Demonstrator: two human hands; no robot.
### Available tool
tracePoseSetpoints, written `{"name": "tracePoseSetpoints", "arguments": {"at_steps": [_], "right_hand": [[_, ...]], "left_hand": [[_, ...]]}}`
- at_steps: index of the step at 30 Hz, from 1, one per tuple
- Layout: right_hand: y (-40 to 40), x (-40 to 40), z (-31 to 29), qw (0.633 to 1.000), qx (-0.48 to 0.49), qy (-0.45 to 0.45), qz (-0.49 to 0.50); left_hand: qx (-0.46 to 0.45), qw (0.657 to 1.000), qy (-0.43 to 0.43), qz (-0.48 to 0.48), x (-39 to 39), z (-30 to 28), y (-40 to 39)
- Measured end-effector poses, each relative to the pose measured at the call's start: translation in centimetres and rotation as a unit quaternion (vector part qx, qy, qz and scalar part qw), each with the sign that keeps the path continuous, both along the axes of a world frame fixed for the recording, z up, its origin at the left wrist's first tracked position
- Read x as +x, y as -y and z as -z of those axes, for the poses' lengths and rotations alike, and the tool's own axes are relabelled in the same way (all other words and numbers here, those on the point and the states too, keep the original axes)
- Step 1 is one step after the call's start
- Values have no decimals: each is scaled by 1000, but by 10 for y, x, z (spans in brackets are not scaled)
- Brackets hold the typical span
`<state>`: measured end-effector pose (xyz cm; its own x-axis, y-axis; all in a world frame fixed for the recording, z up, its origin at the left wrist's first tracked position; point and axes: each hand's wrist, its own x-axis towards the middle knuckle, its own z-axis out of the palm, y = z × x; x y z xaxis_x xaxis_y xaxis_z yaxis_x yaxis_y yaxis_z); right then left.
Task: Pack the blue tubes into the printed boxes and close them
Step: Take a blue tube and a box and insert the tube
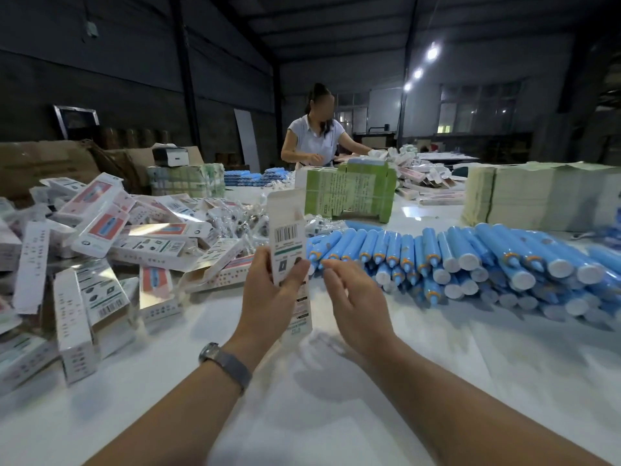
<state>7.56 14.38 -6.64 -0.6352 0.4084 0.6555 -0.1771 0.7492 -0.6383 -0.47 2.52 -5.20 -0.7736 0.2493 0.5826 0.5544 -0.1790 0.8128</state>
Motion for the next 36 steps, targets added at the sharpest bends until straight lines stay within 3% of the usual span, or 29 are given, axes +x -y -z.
{"name": "tracePoseSetpoints", "arguments": {"at_steps": [4,9,12,19,26,33,36], "right_hand": [[-16,-6,-3,978,139,66,138],[-46,-20,-22,884,296,242,270],[-59,-29,-23,852,311,315,281],[-76,-27,-21,862,309,267,299],[-76,-26,-15,856,303,299,294],[-76,-25,-18,884,295,205,301],[-74,-22,-22,902,294,122,291]], "left_hand": [[12,1000,-1,-20,1,0,-1],[5,1000,-19,-15,3,2,-5],[1,1000,-30,-5,-1,5,-5],[8,1000,-25,4,-4,7,-6],[0,999,-36,-1,1,7,-5],[-8,999,-37,-3,4,7,-5],[-8,999,-37,-5,5,7,-5]]}}
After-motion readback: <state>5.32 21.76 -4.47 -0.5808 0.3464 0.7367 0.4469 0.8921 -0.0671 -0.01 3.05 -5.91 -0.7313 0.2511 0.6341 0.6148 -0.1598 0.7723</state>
